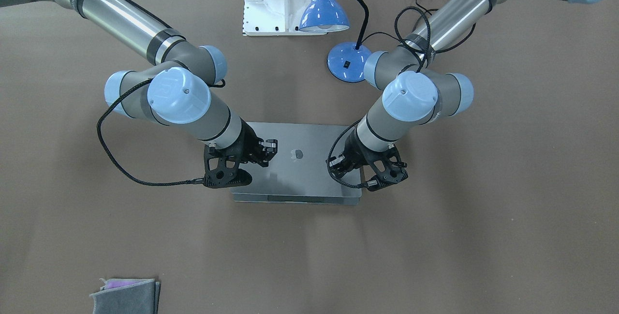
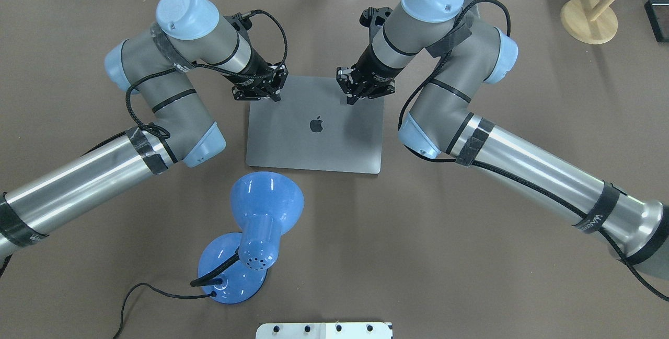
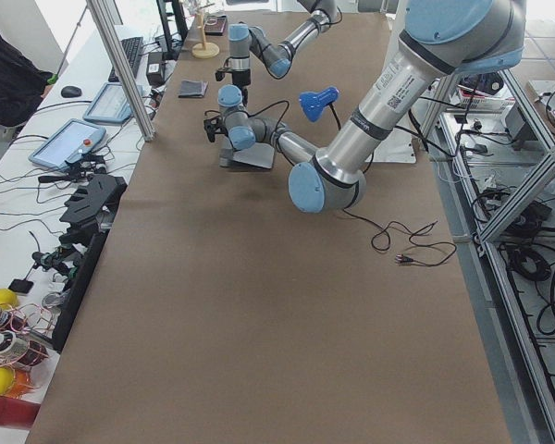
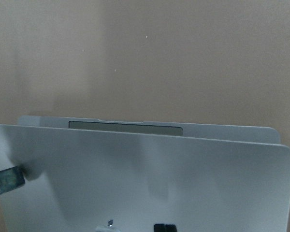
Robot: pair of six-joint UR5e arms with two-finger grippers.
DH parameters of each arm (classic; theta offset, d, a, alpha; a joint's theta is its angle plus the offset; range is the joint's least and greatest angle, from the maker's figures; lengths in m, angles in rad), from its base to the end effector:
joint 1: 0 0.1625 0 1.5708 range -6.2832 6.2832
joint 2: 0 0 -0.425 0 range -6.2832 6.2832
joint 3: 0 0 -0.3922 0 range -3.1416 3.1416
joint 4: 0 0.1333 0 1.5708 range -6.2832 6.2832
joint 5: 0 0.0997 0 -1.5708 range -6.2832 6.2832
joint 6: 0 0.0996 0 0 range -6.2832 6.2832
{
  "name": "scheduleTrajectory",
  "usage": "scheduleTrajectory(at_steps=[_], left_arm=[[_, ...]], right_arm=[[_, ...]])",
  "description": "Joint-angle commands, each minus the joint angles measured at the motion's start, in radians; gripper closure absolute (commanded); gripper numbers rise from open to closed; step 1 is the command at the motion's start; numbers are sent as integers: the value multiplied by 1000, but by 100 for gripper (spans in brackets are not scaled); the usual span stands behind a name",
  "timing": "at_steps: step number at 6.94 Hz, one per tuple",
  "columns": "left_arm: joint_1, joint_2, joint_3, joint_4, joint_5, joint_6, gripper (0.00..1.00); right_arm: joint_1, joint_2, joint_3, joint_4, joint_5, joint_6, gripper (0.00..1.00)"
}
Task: Close laptop
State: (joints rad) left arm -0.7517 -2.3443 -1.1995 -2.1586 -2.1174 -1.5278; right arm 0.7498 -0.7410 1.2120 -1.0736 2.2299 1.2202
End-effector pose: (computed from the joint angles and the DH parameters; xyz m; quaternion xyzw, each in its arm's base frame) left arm 0.5168 -0.5947 0.2764 -0.0420 0.5137 -0.1737 0.8392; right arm -0.5248 -0.5875 0.2339 -0.0139 -0.5251 0.0184 0.8507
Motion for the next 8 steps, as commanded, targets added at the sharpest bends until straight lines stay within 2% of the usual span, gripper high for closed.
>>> scheduleTrajectory(at_steps=[1, 8], left_arm=[[2, -19, 44, -15, 2, 0, 100], [-5, -43, 32, -14, -1, -11, 100]], right_arm=[[-4, 37, -139, 106, -4, 1, 100], [-37, 40, -175, 109, -36, 4, 100]])
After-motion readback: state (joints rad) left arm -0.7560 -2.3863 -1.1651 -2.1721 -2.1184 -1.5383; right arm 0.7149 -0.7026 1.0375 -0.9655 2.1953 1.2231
